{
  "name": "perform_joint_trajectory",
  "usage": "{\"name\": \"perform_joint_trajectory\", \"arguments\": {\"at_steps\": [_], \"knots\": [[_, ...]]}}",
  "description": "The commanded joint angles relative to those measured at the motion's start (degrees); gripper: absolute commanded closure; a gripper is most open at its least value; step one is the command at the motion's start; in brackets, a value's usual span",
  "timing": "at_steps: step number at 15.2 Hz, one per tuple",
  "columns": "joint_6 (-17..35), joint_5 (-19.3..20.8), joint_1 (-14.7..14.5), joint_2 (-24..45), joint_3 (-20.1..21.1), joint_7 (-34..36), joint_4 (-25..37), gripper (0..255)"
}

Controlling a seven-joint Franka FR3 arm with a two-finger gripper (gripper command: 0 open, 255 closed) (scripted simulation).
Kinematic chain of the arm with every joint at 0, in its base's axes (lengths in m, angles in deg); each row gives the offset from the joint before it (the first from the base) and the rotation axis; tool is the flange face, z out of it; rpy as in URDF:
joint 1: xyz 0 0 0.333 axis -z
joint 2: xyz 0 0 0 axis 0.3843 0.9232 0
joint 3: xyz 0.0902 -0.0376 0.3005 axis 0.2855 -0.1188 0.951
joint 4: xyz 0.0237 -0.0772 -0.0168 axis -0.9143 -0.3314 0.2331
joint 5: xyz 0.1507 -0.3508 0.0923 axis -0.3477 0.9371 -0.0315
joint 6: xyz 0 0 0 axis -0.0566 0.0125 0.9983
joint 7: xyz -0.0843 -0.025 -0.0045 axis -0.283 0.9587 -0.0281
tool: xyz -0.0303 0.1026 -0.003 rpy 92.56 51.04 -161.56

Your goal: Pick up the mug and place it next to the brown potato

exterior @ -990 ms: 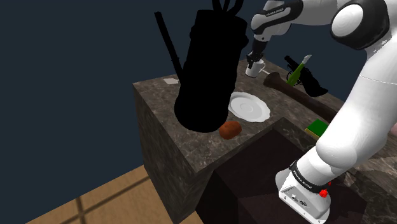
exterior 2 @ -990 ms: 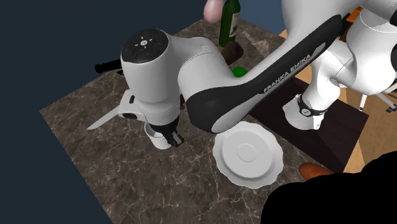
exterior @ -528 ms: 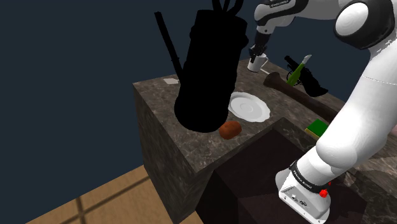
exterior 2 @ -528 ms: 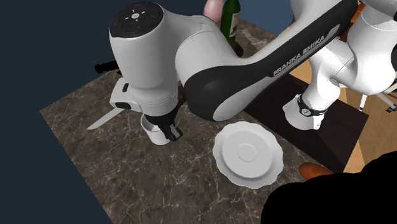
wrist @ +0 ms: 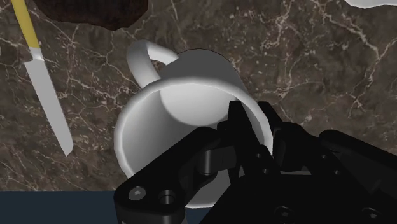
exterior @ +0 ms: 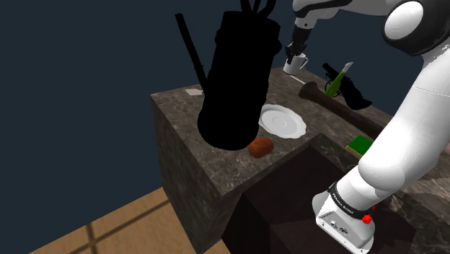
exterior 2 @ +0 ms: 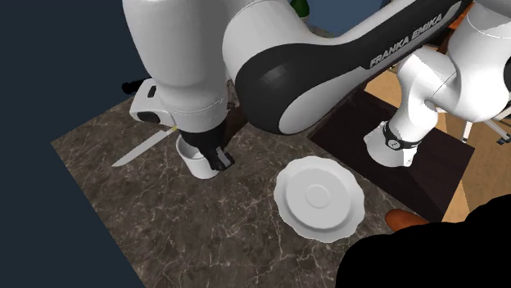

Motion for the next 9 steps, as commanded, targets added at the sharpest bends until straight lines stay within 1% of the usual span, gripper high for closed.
{"name": "perform_joint_trajectory", "arguments": {"at_steps": [1,6,9], "knots": [[-1.59,0.01,0.01,-0.02,-0.01,-0.01,1.58,255],[-5.21,0.03,0.1,-0.11,-0.07,-0.14,5.11,255],[-3.37,1.94,-2.44,-6.08,0.85,3.43,-2.63,255]]}}
